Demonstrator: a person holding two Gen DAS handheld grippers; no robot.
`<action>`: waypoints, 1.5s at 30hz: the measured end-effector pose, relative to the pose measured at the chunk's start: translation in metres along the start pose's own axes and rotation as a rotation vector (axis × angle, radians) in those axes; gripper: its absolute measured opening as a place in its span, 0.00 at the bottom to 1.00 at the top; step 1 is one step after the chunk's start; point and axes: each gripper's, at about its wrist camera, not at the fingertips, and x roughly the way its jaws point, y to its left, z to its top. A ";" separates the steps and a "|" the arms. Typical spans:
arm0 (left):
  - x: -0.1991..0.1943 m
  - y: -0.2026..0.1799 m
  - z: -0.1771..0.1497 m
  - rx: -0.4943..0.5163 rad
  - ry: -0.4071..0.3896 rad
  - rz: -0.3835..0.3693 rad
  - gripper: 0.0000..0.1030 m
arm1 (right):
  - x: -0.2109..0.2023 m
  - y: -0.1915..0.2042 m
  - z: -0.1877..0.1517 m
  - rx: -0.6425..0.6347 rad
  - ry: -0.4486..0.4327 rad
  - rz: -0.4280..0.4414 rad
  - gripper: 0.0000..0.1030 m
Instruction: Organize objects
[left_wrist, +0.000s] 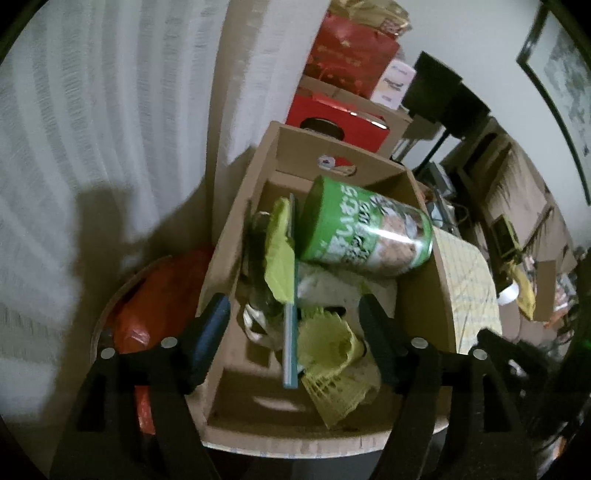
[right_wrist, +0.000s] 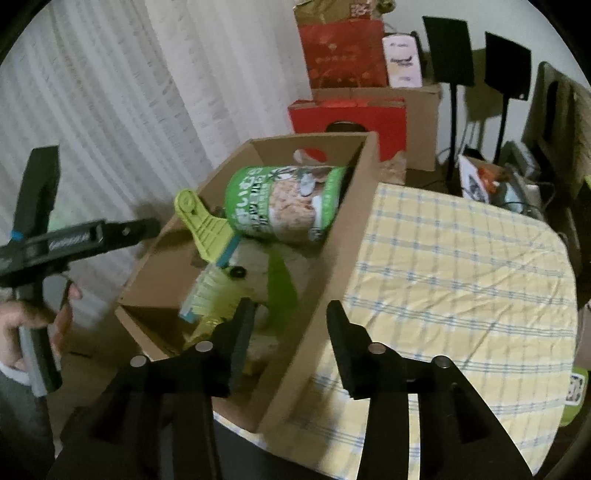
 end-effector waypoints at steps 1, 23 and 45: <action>-0.002 -0.004 -0.005 0.012 -0.010 -0.001 0.74 | -0.002 -0.002 -0.001 0.001 -0.004 -0.008 0.46; -0.038 -0.087 -0.074 0.172 -0.105 0.029 1.00 | -0.078 -0.043 -0.047 0.125 -0.157 -0.198 0.95; -0.064 -0.110 -0.124 0.225 -0.132 0.048 1.00 | -0.120 -0.028 -0.098 0.106 -0.219 -0.317 0.99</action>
